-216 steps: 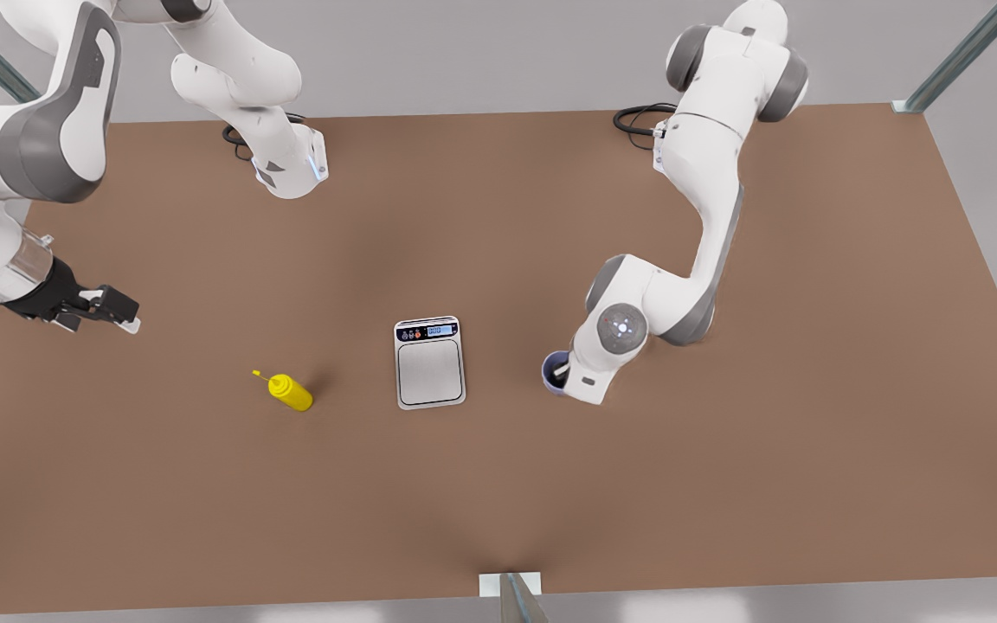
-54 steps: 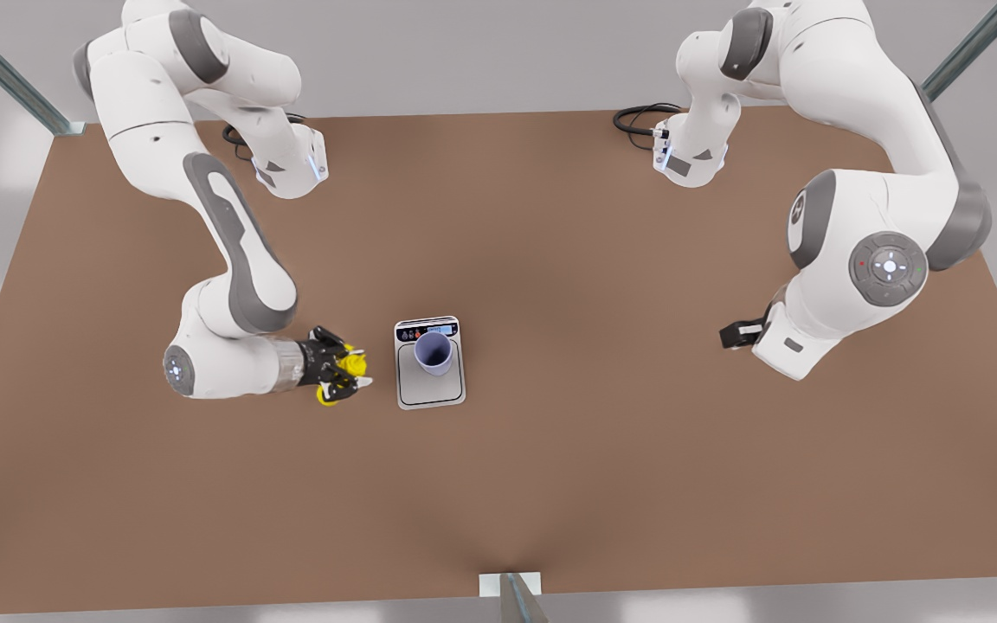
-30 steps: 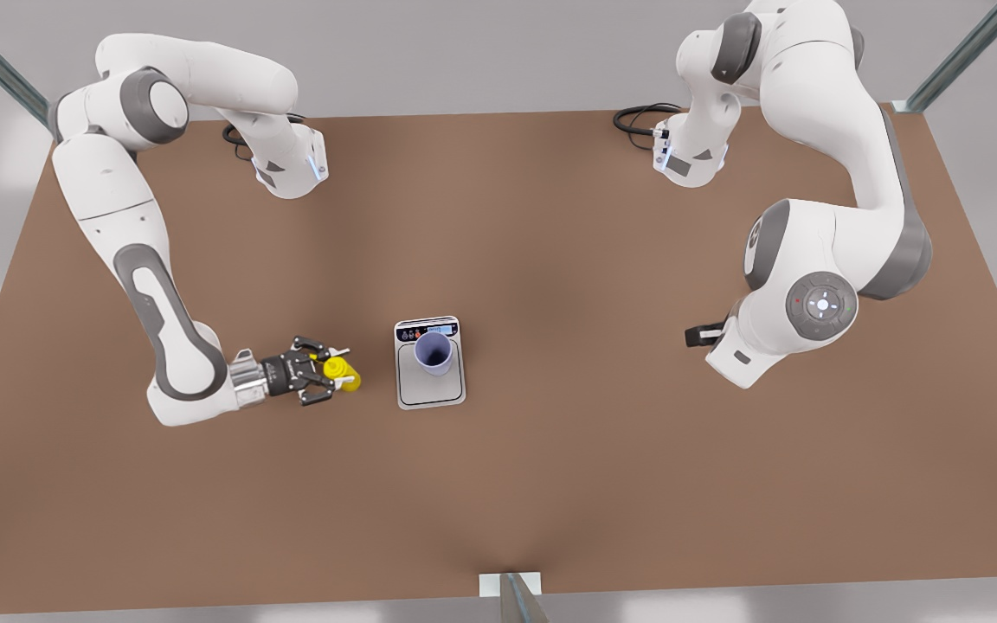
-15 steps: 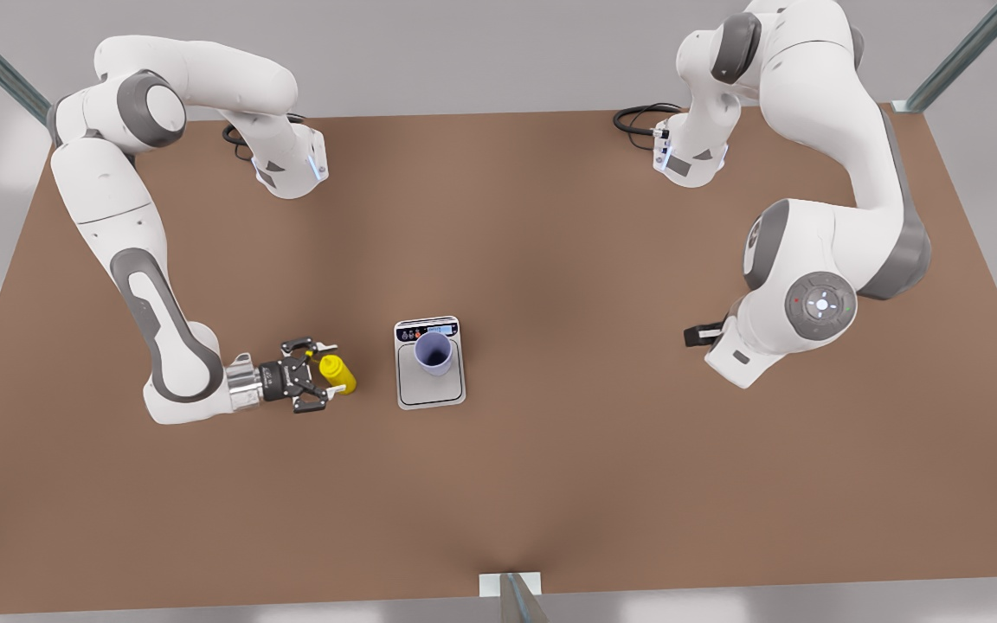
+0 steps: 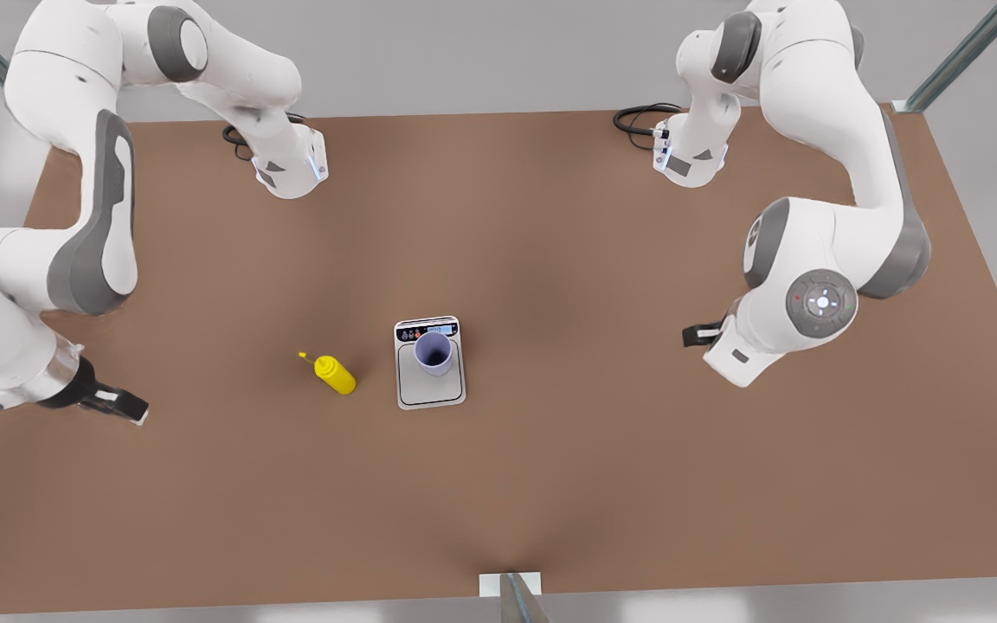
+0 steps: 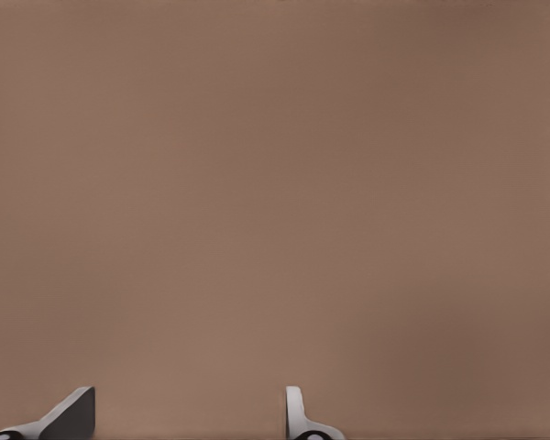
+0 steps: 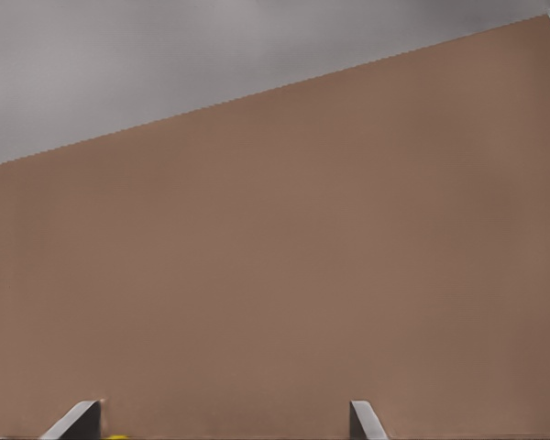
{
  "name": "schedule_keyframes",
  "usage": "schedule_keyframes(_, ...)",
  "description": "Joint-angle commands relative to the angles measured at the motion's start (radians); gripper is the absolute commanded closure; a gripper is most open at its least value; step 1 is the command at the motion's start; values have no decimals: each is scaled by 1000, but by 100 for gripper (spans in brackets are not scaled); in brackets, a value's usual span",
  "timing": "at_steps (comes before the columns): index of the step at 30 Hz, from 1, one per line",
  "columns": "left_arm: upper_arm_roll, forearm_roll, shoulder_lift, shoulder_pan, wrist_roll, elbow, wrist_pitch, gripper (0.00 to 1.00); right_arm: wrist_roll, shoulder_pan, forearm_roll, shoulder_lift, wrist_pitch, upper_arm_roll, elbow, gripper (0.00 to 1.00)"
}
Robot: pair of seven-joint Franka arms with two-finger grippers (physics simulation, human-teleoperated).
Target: Move cup to the weight, pick up sauce bottle, pour sauce
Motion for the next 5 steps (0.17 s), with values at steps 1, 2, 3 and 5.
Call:
schedule_keyframes(1, 0, -48, 3, 0, -1, 0, 3, 0, 59, 16, 0, -29, -42, 0, -1, 0)
schedule_keyframes(2, 3, -46, 3, 0, 1, 9, 7, 0, 90, 54, -2, -111, -115, 11, -39, 0)
schedule_keyframes(3, 5, -48, -5, 0, 15, 12, 3, 0, 85, 59, 0, -169, -164, 44, -105, 3)
schedule_keyframes(5, 5, -43, -6, 0, 15, 14, 3, 0, 82, 91, 6, -195, -142, 54, -159, 0)
